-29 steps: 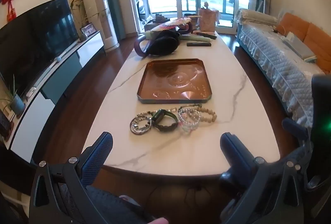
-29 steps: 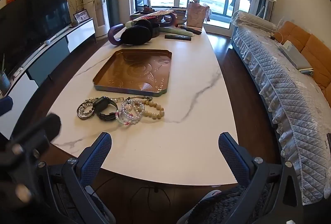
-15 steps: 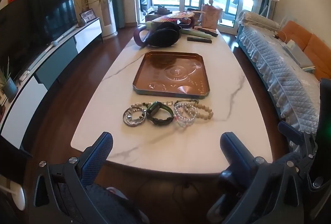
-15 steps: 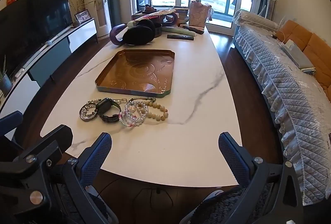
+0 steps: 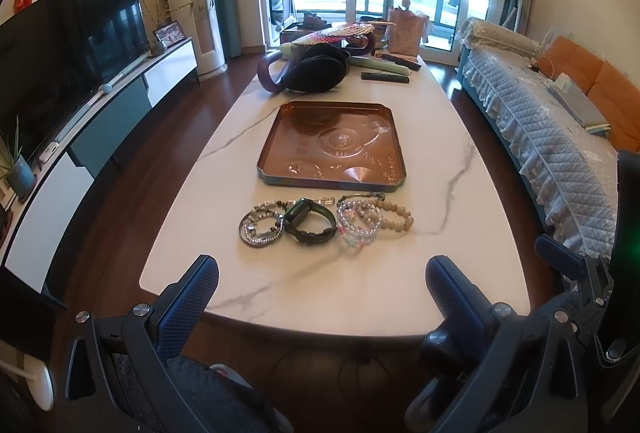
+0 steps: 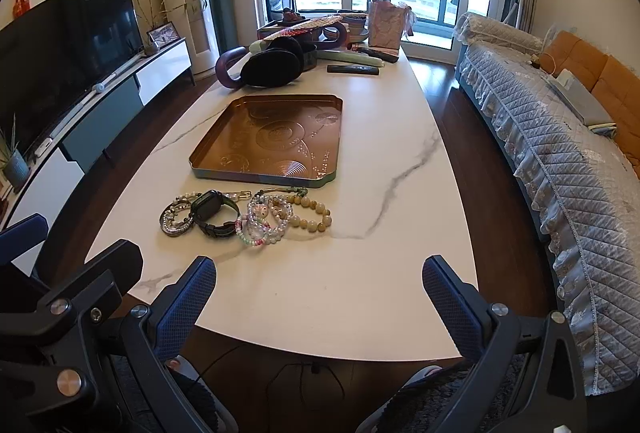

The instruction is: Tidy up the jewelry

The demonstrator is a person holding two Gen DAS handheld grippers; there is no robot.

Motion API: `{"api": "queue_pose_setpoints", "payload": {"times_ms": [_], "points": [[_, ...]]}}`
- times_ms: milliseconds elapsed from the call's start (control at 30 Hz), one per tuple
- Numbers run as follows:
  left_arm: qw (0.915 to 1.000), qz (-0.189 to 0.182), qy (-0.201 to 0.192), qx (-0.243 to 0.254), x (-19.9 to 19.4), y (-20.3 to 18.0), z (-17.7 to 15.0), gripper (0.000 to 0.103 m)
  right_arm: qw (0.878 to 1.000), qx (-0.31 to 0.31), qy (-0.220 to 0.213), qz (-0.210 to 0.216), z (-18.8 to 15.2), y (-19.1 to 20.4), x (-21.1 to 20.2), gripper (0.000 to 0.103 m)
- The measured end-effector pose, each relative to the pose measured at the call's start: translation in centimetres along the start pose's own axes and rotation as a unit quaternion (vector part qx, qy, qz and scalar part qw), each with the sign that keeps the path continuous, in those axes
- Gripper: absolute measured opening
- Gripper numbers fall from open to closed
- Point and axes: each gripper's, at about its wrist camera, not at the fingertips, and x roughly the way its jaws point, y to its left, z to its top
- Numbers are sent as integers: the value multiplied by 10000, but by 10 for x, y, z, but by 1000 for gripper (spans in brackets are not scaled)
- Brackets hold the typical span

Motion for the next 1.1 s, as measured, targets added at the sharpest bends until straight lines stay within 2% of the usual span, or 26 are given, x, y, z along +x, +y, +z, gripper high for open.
{"api": "queue_pose_setpoints", "payload": {"times_ms": [1100], "points": [[10000,-6,37,24,4,-4,-7,103,10000,9,29,10,-4,1,1,103]]}}
